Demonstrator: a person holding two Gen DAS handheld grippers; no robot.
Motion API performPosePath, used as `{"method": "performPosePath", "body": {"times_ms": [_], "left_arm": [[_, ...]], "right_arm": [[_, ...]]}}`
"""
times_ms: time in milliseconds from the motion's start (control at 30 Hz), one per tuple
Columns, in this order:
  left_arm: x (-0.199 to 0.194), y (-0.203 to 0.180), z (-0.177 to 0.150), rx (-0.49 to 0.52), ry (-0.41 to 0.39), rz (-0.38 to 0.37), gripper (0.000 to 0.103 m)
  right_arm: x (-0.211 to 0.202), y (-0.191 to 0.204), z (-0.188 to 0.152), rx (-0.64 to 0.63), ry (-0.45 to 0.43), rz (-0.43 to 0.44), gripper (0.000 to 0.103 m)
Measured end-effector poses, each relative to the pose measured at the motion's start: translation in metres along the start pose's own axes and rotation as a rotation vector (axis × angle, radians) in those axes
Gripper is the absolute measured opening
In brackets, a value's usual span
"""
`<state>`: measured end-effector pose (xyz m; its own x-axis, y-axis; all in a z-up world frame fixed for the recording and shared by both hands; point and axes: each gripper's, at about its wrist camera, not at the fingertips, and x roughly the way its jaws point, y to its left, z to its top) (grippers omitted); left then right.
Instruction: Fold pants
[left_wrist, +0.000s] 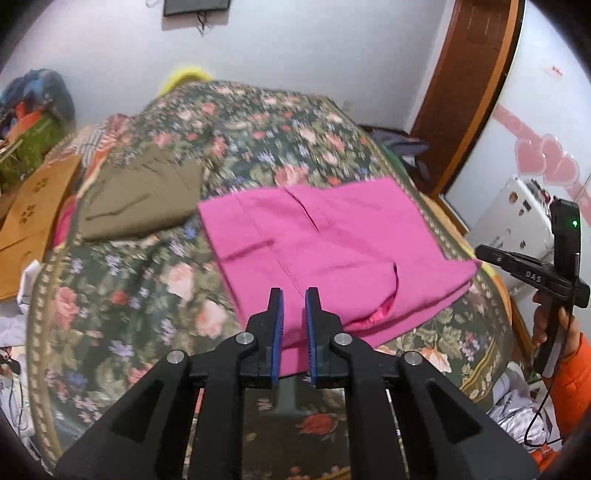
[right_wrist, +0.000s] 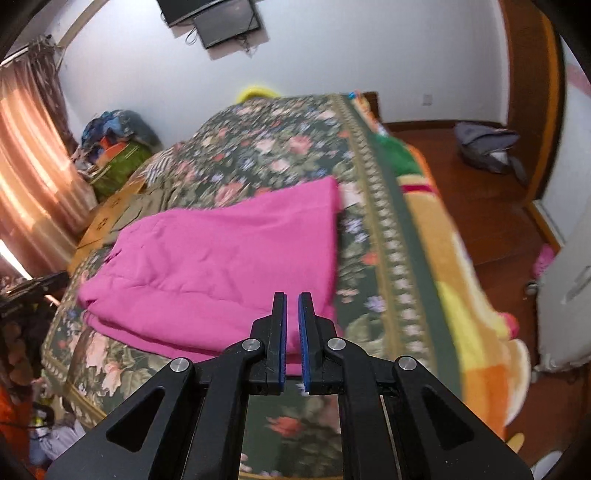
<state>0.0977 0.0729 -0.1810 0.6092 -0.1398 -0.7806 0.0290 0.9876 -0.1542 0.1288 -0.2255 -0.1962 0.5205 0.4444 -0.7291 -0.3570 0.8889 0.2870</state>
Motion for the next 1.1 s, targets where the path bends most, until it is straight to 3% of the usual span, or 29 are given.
{"method": "performPosePath", "body": {"times_ms": [67,133,200,400,467,500,533,767,933,1100], "left_arm": [[0.014,-0.003,-0.008,0.001,0.038,-0.002,0.01],[0.026,-0.003,-0.017,0.007,0.076,0.012,0.018],[0.027,0.0,-0.024,-0.002,0.06,0.014,0.022],[0.024,0.009,-0.024,-0.025,0.072,-0.013,0.027],[0.018,0.012,-0.018,-0.02,0.068,0.006,0.033],[0.016,0.014,-0.015,-0.019,0.061,0.024,0.041],[0.013,0.018,-0.01,-0.021,0.046,0.045,0.048],[0.008,0.052,0.032,-0.075,-0.022,0.125,0.05],[0.032,0.075,0.064,-0.126,-0.02,0.135,0.05],[0.07,0.094,0.084,-0.182,0.033,0.085,0.05]], "right_arm": [[0.016,0.004,-0.009,-0.002,0.045,0.007,0.006],[0.03,0.003,-0.017,0.007,0.093,0.014,0.006],[0.044,0.0,-0.031,0.021,0.148,0.015,0.006],[0.041,-0.002,-0.038,-0.002,0.162,0.007,0.007],[0.04,-0.003,-0.033,-0.015,0.175,-0.005,0.013],[0.041,-0.002,-0.029,-0.019,0.179,-0.012,0.014],[0.039,-0.004,-0.027,-0.024,0.178,-0.019,0.016],[0.027,-0.015,0.004,0.0,0.095,-0.02,0.027],[0.031,-0.019,0.031,-0.011,0.049,-0.037,0.028],[0.049,-0.025,0.056,-0.029,0.035,-0.065,0.029]]}}
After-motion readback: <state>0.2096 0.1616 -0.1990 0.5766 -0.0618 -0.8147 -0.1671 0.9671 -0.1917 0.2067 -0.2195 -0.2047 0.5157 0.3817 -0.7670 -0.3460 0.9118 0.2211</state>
